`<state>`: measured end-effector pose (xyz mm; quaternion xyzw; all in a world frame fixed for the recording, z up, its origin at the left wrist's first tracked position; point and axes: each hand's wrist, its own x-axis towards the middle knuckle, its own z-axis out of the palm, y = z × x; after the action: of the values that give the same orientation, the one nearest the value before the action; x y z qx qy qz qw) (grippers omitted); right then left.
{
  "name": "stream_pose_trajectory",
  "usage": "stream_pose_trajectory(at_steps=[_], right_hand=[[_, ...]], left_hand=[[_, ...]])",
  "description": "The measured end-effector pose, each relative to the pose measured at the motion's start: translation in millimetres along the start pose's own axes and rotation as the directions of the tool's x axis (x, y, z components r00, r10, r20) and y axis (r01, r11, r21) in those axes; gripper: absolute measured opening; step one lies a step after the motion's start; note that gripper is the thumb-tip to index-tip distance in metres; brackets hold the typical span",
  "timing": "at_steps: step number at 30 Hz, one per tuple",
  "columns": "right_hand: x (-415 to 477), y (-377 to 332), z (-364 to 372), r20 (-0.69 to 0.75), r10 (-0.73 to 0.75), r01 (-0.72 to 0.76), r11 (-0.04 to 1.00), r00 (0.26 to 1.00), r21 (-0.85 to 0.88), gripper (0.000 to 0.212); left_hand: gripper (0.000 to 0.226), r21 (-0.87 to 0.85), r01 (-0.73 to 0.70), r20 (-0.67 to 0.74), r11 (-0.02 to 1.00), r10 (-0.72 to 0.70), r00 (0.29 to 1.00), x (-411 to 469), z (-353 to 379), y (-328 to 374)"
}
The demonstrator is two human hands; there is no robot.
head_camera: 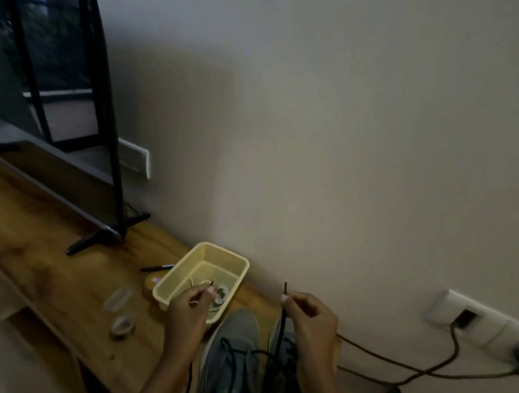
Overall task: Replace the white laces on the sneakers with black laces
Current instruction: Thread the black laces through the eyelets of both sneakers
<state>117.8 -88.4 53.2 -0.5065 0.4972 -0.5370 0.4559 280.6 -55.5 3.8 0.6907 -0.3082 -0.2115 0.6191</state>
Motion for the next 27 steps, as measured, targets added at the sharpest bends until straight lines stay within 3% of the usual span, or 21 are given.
stream_pose_trajectory(at_steps=[3, 5, 8, 11, 14, 19, 24, 27], right_hand=[[2.3, 33.3, 5.8, 0.036, 0.034, -0.029, 0.992, 0.999, -0.126, 0.010], [3.5, 50.7, 12.1, 0.084, 0.059, -0.038, 0.971, 0.995, -0.235, 0.009], [2.7, 69.1, 21.9, 0.166, 0.049, 0.014, 0.934, 0.985, -0.358, 0.008], [4.0, 79.1, 26.4, 0.213, 0.021, 0.071, 0.907, 0.977, -0.416, 0.009], [5.0, 82.7, 25.9, 0.231, 0.042, 0.068, 0.890, 0.972, -0.451, 0.013], [6.1, 82.7, 26.3, 0.248, 0.104, 0.036, 0.863, 0.963, -0.504, 0.032], [3.5, 85.1, 28.0, 0.279, 0.120, 0.078, 0.792, 0.953, -0.606, 0.033], [2.6, 88.9, 27.0, 0.287, 0.133, 0.086, 0.764, 0.948, -0.640, 0.028]], left_hand=[[0.011, 0.373, -0.098, 0.198, 0.923, 0.024, 0.980, 2.7, 5.7, -40.8], [0.012, 0.510, -0.174, 0.291, 0.843, 0.021, 0.956, 6.4, 8.5, -52.3], [0.015, 0.501, -0.121, 0.337, 0.857, -0.064, 0.939, 14.3, 10.6, -52.1], [0.018, 0.558, -0.088, 0.500, 0.825, -0.249, 0.829, 19.3, 11.8, -54.5], [0.014, 0.572, -0.070, 0.571, 0.817, -0.335, 0.750, 15.4, 9.9, -58.7], [0.022, 0.540, -0.038, 0.582, 0.841, -0.340, 0.739, 10.3, 8.6, -56.2], [0.017, 0.531, -0.133, 0.654, 0.837, -0.305, 0.693, 5.5, 9.1, -50.9], [0.030, 0.553, -0.152, 0.664, 0.819, -0.324, 0.674, 5.9, 9.0, -49.6]])
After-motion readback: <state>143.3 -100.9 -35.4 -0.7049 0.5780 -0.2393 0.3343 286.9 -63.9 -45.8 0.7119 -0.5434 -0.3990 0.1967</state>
